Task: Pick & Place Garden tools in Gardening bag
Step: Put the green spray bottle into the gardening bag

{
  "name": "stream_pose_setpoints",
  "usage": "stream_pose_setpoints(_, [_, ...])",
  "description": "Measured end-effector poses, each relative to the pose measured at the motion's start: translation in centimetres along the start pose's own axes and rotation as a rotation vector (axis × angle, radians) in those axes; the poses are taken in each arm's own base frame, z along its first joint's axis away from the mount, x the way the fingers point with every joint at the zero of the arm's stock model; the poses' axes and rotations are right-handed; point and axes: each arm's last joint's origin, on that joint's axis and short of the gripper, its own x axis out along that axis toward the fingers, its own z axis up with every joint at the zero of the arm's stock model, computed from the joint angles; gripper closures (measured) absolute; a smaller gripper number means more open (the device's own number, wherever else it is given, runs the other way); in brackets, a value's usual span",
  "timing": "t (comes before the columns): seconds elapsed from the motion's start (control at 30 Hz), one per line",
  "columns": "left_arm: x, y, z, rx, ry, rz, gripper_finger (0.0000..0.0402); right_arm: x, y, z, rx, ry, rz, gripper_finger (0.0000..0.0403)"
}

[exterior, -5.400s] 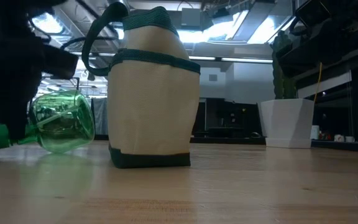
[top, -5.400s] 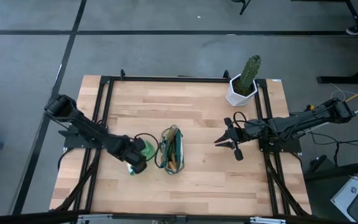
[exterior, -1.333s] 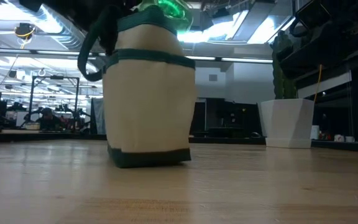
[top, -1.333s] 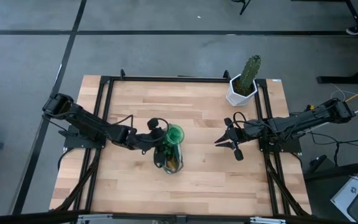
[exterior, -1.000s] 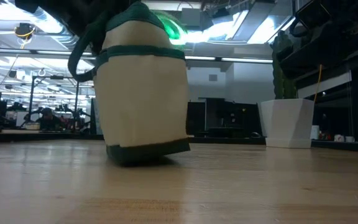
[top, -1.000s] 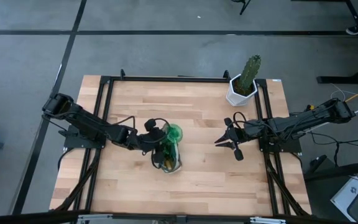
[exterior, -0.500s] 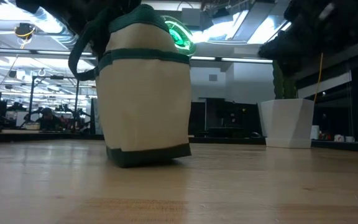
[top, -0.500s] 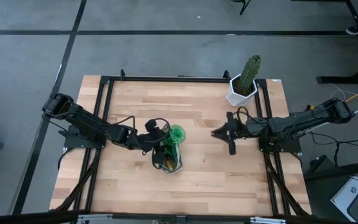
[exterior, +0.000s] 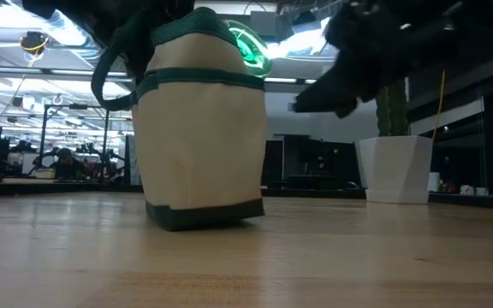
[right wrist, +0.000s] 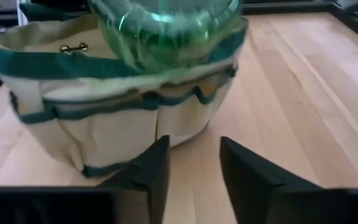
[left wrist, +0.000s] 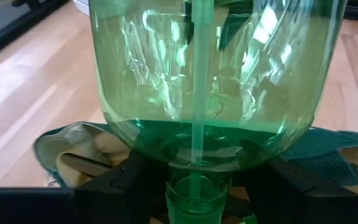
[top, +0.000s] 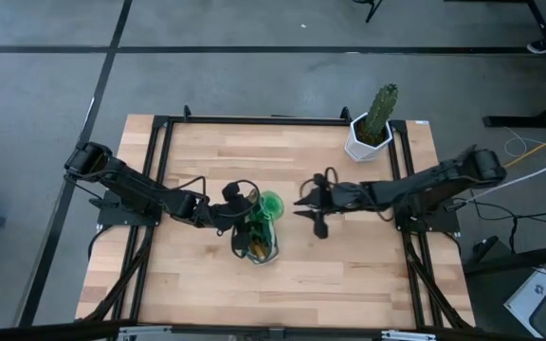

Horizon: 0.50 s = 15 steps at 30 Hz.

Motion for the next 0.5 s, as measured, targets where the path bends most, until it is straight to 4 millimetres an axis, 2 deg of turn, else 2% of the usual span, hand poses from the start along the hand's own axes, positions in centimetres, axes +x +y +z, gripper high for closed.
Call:
stream_pose_setpoints(0.13, [0.0, -0.1, 0.0, -0.002, 0.014, -0.037, 0.0194, 1.7, 0.4, 1.9, -0.046, -0.024, 0.001, 0.0213])
stream_pose_setpoints(0.23, [0.0, -0.1, -0.1, -0.014, 0.022, -0.040, 0.0194, 2.5, 0.7, 3.6, -0.066, -0.061, 0.002, 0.0193])
stream_pose_setpoints(0.5, [0.0, -0.1, -0.2, -0.034, 0.035, -0.055, 0.0194, 4.5, 1.1, 5.0, -0.104, -0.065, 0.081, 0.0195])
